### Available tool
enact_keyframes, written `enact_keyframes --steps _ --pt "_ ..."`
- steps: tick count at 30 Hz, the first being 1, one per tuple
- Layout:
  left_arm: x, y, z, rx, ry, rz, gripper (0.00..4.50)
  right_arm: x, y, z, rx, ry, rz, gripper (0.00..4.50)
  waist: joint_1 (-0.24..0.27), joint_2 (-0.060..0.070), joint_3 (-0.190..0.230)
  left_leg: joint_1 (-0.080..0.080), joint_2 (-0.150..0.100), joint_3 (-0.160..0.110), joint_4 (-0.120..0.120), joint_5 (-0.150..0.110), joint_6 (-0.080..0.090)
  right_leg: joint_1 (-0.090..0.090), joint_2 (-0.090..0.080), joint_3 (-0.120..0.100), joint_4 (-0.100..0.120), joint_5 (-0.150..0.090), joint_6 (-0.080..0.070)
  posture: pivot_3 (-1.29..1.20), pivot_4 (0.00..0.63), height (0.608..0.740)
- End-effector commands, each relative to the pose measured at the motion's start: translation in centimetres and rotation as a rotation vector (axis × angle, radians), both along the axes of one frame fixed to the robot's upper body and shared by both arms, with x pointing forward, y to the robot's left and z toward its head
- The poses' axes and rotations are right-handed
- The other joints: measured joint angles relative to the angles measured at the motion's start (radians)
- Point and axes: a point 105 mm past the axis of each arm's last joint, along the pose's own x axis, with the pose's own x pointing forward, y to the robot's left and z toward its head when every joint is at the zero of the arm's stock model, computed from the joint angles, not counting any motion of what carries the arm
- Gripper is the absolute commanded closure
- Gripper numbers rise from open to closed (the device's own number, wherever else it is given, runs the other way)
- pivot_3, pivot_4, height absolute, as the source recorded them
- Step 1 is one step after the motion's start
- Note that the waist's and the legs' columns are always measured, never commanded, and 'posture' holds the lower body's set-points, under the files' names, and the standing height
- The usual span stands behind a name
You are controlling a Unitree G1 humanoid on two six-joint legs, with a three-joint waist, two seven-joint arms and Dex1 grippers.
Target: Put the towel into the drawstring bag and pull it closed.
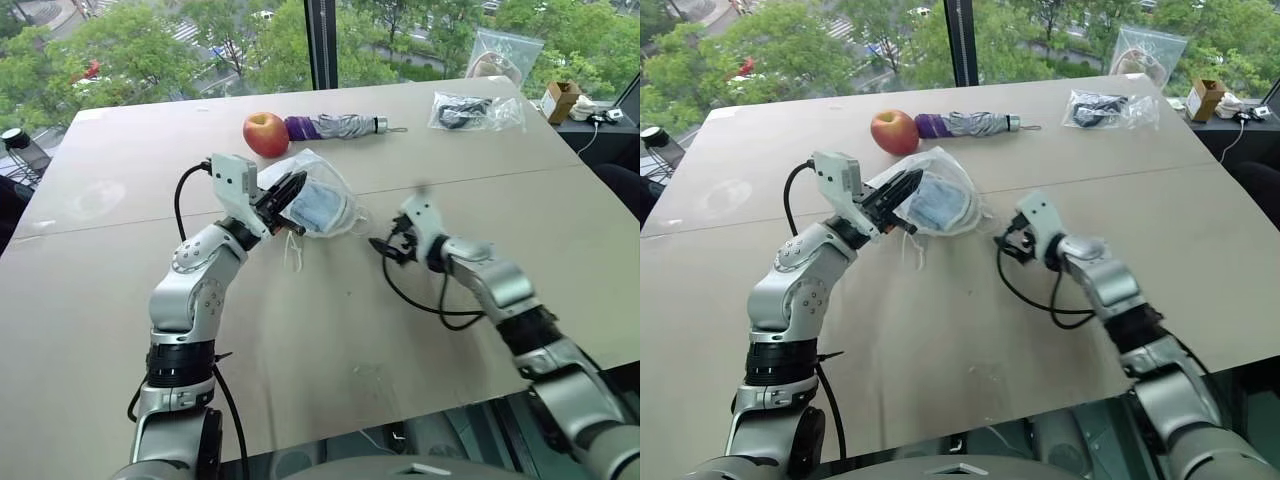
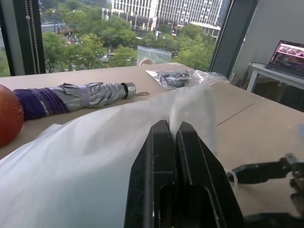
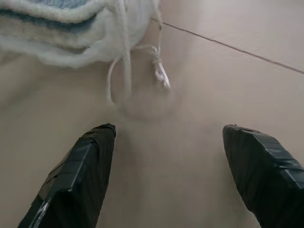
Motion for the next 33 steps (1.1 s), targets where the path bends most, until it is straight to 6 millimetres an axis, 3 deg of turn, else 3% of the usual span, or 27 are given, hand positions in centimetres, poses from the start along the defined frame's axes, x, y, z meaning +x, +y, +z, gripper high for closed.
enact_keyframes --steps 1,3,8,13,17,19,22,25,29,33 --pt "-0.3 0.1 1.5 -0.004 -0.064 0.007 4.5 2.0 0.2 2.6 0.096 -0.082 -0.073 1.19 0.0 0.0 0.0 0.0 0.0 0.0 0.0 0.0 0.0 0.0 0.0 0.0 0.0 0.0 0.0 0.0 0.15 0.74" --pt "-0.3 0.2 1.5 -0.003 -0.066 0.014 4.5 2.5 0.1 2.6 0.096 -0.106 -0.109 1.89 0.005 0.0 0.0 -0.001 0.0 0.001 0.0 0.0 0.0 0.0 -0.001 0.0 -0.001 0.0 0.0 0.0 0.15 0.74" --pt "-0.4 0.5 1.5 -0.01 -0.066 0.028 4.5 3.2 -1.1 3.2 0.111 -0.161 -0.187 4.38 0.015 0.0 0.0 -0.002 -0.001 0.002 0.0 0.0 0.0 0.0 -0.002 0.001 -0.003 0.0 0.0 0.0 0.15 0.74" --pt "-0.2 0.4 0.9 -0.004 -0.048 0.031 4.5 3.9 -3.2 5.8 0.145 -0.282 -0.286 4.45 0.015 0.0 0.0 -0.002 -0.001 0.002 0.0 0.0 0.0 0.0 -0.002 0.0 -0.002 0.0 0.0 0.0 0.15 0.74" --pt "-0.6 1.2 1.4 0.021 -0.08 0.042 2.34 3.9 -3.6 7.3 0.146 -0.325 -0.302 4.5 0.014 0.0 0.0 -0.001 -0.001 0.002 0.0 0.0 0.0 0.0 -0.002 0.0 -0.001 0.0 0.0 0.0 0.15 0.74" --pt "-1.4 2.5 2.2 -0.01 -0.098 0.04 1.76 3.7 -3.2 7.8 0.153 -0.332 -0.289 4.5 0.01 0.0 0.0 -0.001 -0.001 0.002 0.0 0.0 0.0 0.0 -0.002 0.001 -0.001 0.0 0.0 0.0 0.15 0.74" --pt "-3.1 4.8 2.3 -0.05 -0.067 0.036 1.76 3.5 -2.5 8.5 0.167 -0.342 -0.272 4.5 -0.008 0.0 0.0 -0.001 0.001 0.002 -0.001 0.0 0.0 -0.001 -0.001 0.001 -0.001 0.0 0.0 0.0 0.15 0.74" --pt "-4.5 5.8 -0.4 0.099 0.029 0.029 1.76 3.3 -1.9 9.3 0.189 -0.348 -0.259 4.5 -0.01 0.0 0.0 -0.001 0.001 0.002 -0.003 0.0 0.0 -0.002 -0.001 0.001 0.0 0.0 0.0 0.0 0.15 0.74" --pt "-6.7 3.3 -5.5 0.326 0.153 -0.12 1.76 3.3 -1.0 9.8 0.2 -0.351 -0.241 4.5 -0.003 0.001 0.001 -0.001 0.001 0.003 -0.003 0.0 0.0 -0.002 -0.002 0.002 0.0 0.0 0.0 0.0 0.15 0.74" --pt "-6.5 -0.3 -7.6 0.348 0.143 -0.208 1.76 3.2 -0.1 9.9 0.206 -0.348 -0.22 4.5 0.006 0.001 0.001 -0.001 -0.001 0.004 -0.002 0.0 0.0 -0.002 -0.003 0.003 -0.001 -0.002 -0.002 0.0 0.15 0.74"
